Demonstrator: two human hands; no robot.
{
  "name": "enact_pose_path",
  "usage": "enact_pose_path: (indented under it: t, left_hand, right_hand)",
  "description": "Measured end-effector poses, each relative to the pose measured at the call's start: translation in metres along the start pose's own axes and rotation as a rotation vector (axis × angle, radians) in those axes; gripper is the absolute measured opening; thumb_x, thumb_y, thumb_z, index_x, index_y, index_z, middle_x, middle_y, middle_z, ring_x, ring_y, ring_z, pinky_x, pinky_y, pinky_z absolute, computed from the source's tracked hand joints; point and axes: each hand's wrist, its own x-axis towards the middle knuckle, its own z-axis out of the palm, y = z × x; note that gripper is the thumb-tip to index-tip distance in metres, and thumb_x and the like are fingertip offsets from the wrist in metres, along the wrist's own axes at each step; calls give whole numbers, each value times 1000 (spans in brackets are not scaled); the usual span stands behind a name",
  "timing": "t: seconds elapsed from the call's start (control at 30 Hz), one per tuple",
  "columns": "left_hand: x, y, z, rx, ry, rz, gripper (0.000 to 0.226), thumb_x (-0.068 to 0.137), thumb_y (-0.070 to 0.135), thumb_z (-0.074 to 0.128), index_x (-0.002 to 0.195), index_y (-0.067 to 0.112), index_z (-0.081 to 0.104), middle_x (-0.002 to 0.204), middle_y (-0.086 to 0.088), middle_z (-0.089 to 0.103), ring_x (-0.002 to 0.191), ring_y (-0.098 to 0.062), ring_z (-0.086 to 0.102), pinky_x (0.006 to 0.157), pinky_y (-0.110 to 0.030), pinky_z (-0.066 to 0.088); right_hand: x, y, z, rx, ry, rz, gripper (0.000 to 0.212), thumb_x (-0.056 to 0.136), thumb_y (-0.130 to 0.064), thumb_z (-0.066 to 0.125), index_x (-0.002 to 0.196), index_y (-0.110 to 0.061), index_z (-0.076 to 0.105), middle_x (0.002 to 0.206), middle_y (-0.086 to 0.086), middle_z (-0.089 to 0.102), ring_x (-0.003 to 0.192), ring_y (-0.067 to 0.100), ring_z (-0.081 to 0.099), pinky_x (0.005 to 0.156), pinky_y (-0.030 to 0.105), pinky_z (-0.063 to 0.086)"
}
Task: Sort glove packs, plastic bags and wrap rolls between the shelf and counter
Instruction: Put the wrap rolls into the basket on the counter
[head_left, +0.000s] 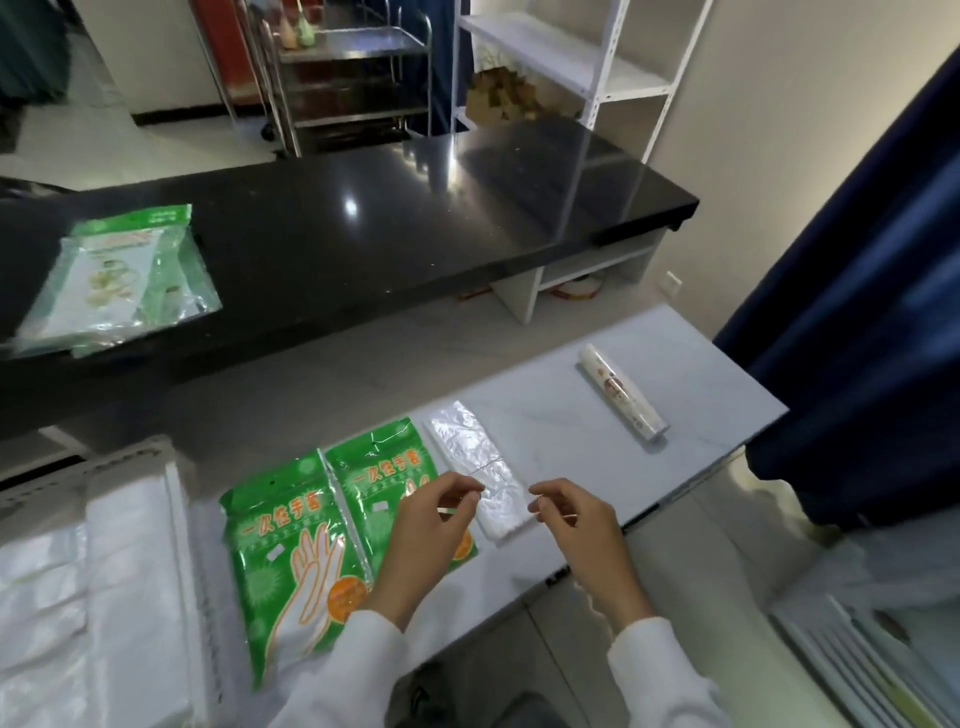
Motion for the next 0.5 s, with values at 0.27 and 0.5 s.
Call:
enact_pose_path:
  t: [0.27,0.5]
  left_hand:
    - [52,6,53,-32,-38,-69,20,98,14,68,95,32,75,93,18,76,90,-2,70,76,-15,52]
    - [100,21,116,-39,7,-169,19,98,16,67,94,33,74,93,14,77,92,-8,72,86,-32,57]
  right_hand:
    - [51,26,-48,-3,44,109,27,104,-25,60,119,-49,63,108,-24,70,102,-4,65,80,15,55]
    - [127,63,-115,-103,138,74,25,102,-12,62,122,-25,70,117,-17,63,119,12,56,107,33,48]
